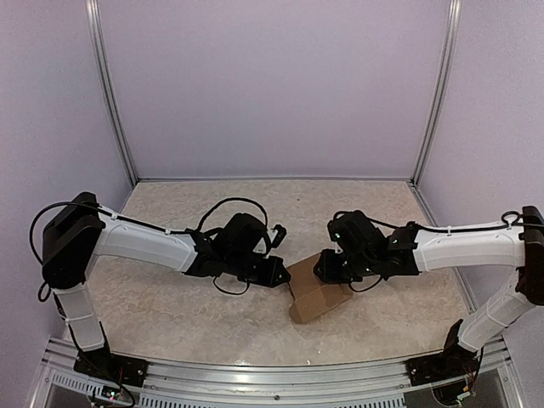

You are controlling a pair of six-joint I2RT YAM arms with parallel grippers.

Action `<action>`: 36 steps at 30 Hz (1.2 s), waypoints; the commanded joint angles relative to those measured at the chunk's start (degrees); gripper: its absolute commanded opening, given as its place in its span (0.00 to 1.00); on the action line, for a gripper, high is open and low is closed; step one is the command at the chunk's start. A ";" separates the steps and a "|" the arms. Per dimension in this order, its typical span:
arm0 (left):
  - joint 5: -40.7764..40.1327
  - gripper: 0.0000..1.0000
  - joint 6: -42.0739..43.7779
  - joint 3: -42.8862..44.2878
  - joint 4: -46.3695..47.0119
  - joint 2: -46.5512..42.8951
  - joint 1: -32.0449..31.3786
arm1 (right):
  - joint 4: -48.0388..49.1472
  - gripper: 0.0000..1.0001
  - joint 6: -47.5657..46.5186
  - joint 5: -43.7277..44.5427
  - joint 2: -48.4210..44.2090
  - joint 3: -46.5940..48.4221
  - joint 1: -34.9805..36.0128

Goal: Fold the paper box

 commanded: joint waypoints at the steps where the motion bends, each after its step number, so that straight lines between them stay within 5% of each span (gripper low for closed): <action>1: 1.40 0.07 1.11 1.15 -4.46 2.54 -0.77 | -4.25 0.30 -4.02 4.27 -0.75 3.38 0.10; 12: 1.63 0.06 1.66 2.92 -5.64 3.64 -0.71 | -7.76 0.31 -7.90 10.11 -1.49 5.21 0.11; 23: 1.62 0.06 2.14 4.46 -7.05 3.80 -0.70 | -3.13 0.00 -7.53 6.27 0.76 1.96 0.11; 36: -0.20 0.06 2.72 3.03 -5.48 0.60 -0.70 | 2.82 0.00 -4.21 2.31 6.09 -7.06 0.10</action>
